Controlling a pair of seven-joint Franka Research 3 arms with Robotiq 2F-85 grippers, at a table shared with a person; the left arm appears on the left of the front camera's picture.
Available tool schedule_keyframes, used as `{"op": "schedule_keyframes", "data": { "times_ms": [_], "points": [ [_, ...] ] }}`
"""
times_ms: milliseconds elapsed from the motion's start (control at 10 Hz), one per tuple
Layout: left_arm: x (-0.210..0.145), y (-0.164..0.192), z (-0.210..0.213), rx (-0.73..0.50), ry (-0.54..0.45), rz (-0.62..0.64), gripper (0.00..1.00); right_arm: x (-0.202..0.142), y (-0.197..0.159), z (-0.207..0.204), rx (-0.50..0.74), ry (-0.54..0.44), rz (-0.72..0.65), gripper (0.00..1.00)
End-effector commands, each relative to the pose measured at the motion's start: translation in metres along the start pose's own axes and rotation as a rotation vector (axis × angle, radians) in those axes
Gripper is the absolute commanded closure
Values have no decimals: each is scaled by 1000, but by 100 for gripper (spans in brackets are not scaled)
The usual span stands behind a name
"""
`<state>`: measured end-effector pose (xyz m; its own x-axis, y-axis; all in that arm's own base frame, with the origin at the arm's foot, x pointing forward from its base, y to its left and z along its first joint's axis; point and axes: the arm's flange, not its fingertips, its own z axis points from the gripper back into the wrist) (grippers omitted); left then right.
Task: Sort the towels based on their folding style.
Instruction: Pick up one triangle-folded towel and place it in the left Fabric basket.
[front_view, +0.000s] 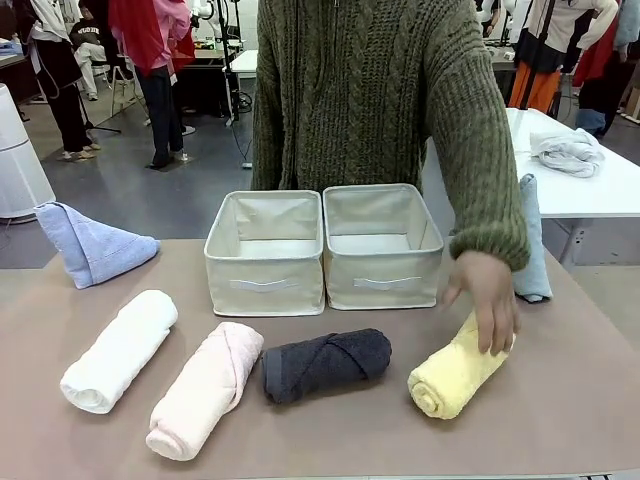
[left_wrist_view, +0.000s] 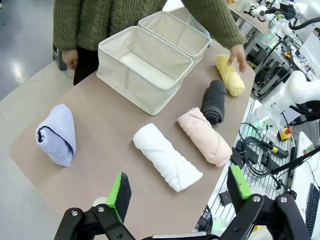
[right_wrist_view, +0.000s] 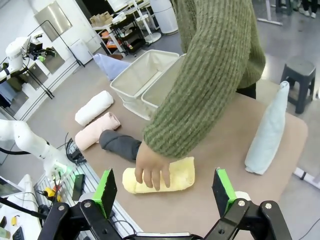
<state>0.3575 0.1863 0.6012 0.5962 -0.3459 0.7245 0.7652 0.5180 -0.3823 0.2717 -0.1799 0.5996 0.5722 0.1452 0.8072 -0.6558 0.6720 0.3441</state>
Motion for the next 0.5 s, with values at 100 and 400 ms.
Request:
{"op": "schedule_keyframes", "data": {
  "times_ms": [100, 400],
  "points": [
    [1, 0, 2, -11, -13, -14, 0, 1, -1, 0, 18, -17, 15, 0],
    [66, 7, -49, 195, 297, 95, 0, 1, -1, 0, 18, -17, 15, 0]
  ]
}}
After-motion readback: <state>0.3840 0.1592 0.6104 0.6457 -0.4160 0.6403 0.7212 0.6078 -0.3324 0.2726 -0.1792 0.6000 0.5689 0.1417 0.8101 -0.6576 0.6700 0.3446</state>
